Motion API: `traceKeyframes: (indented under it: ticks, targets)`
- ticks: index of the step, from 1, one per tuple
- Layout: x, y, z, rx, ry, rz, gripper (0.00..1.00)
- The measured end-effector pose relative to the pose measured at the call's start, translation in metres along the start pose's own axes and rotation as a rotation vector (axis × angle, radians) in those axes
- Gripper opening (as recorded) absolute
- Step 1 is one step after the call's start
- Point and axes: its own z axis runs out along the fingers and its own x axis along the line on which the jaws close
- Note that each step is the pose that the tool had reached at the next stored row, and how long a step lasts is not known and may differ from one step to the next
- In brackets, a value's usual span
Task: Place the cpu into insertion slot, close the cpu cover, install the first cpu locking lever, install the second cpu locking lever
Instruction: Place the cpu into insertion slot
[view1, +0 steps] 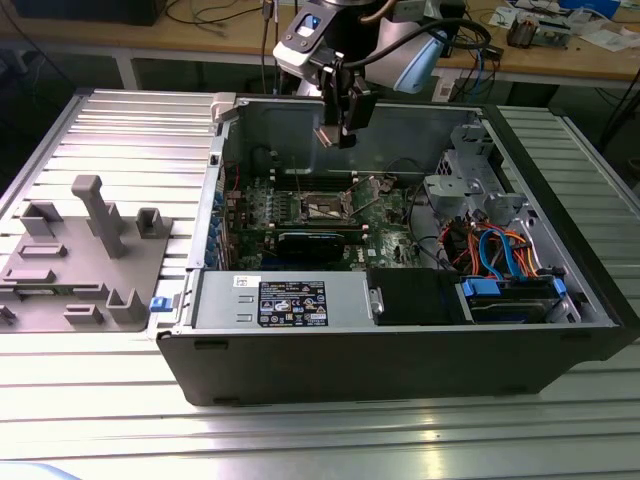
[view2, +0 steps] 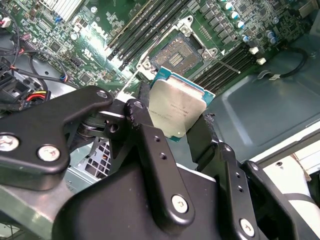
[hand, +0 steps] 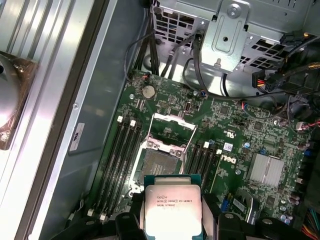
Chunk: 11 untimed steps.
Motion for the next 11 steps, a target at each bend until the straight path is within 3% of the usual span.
traceKeyframes:
  ticks: [11]
  targets:
    - [-0.0001, 0.0001, 0.0001, -0.0001, -0.0004, 0.007, 0.54]
